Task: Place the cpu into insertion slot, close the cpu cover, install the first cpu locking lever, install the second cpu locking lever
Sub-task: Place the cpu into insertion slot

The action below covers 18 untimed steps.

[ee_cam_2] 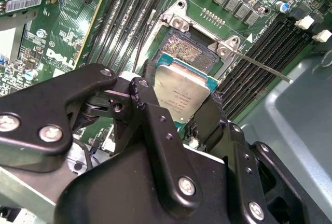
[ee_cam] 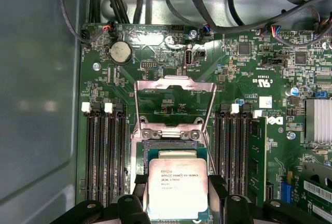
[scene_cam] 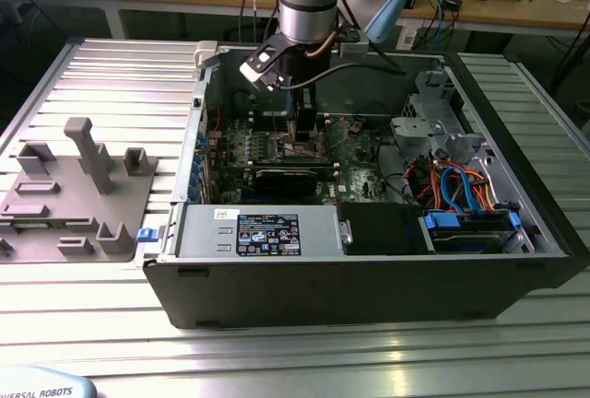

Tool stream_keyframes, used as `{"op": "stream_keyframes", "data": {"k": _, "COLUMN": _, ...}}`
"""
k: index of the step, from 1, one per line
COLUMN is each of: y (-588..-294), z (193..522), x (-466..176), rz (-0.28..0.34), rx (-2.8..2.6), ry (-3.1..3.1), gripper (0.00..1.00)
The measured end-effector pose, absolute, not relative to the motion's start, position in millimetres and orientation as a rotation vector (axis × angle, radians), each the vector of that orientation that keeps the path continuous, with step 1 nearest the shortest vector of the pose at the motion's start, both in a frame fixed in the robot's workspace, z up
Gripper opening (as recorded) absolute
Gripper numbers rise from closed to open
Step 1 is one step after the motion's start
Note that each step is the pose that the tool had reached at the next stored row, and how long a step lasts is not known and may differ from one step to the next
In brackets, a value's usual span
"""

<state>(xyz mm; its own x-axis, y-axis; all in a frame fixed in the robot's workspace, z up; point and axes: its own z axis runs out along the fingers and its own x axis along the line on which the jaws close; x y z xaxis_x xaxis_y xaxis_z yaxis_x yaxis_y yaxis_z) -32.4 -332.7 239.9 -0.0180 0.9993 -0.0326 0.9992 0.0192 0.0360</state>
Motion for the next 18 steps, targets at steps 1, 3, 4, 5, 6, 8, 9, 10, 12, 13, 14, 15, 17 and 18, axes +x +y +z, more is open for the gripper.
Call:
{"op": "stream_keyframes", "data": {"k": 1, "y": -332.7, "z": 239.7, "x": -32.4, "rz": 0.004, "rx": 2.167, "ry": 2.207, "gripper": 0.54}}
{"op": "stream_keyframes", "data": {"k": 3, "y": -332.7, "z": 239.3, "x": -32.4, "rz": 0.005, "rx": 2.167, "ry": 2.207, "gripper": 0.54}}
{"op": "stream_keyframes", "data": {"k": 4, "y": -332.7, "z": 239.2, "x": -32.4, "rz": 0.005, "rx": 2.167, "ry": 2.207, "gripper": 0.54}}
{"op": "stream_keyframes", "data": {"k": 5, "y": -332.7, "z": 238.6, "x": -32.4, "rz": 0.005, "rx": 2.167, "ry": 2.207, "gripper": 0.54}}
{"op": "stream_keyframes", "data": {"k": 6, "y": -332.7, "z": 238.2, "x": -32.4, "rz": 0.005, "rx": 2.167, "ry": 2.207, "gripper": 0.54}}
{"op": "stream_keyframes", "data": {"k": 8, "y": -332.7, "z": 237.8, "x": -32.4, "rz": 0.005, "rx": 2.167, "ry": 2.207, "gripper": 0.54}}
{"op": "stream_keyframes", "data": {"k": 9, "y": -332.7, "z": 237.6, "x": -32.4, "rz": 0.005, "rx": 2.167, "ry": 2.207, "gripper": 0.54}}
{"op": "stream_keyframes", "data": {"k": 10, "y": -332.7, "z": 237.4, "x": -32.4, "rz": 0.005, "rx": 2.167, "ry": 2.207, "gripper": 0.54}}
{"op": "stream_keyframes", "data": {"k": 12, "y": -332.7, "z": 237.1, "x": -32.4, "rz": 0.004, "rx": 2.167, "ry": 2.207, "gripper": 0.54}}
{"op": "stream_keyframes", "data": {"k": 13, "y": -332.7, "z": 236.9, "x": -32.4, "rz": 0.004, "rx": 2.167, "ry": 2.207, "gripper": 0.54}}
{"op": "stream_keyframes", "data": {"k": 14, "y": -332.7, "z": 236.7, "x": -32.4, "rz": 0.005, "rx": 2.167, "ry": 2.207, "gripper": 0.54}}
{"op": "stream_keyframes", "data": {"k": 15, "y": -332.7, "z": 236.4, "x": -32.4, "rz": 0.005, "rx": 2.167, "ry": 2.207, "gripper": 0.54}}
{"op": "stream_keyframes", "data": {"k": 17, "y": -332.7, "z": 235.7, "x": -32.4, "rz": 0.005, "rx": 2.167, "ry": 2.207, "gripper": 0.54}}
{"op": "stream_keyframes", "data": {"k": 18, "y": -332.6, "z": 235.4, "x": -32.4, "rz": 0.005, "rx": 2.167, "ry": 2.207, "gripper": 0.54}}
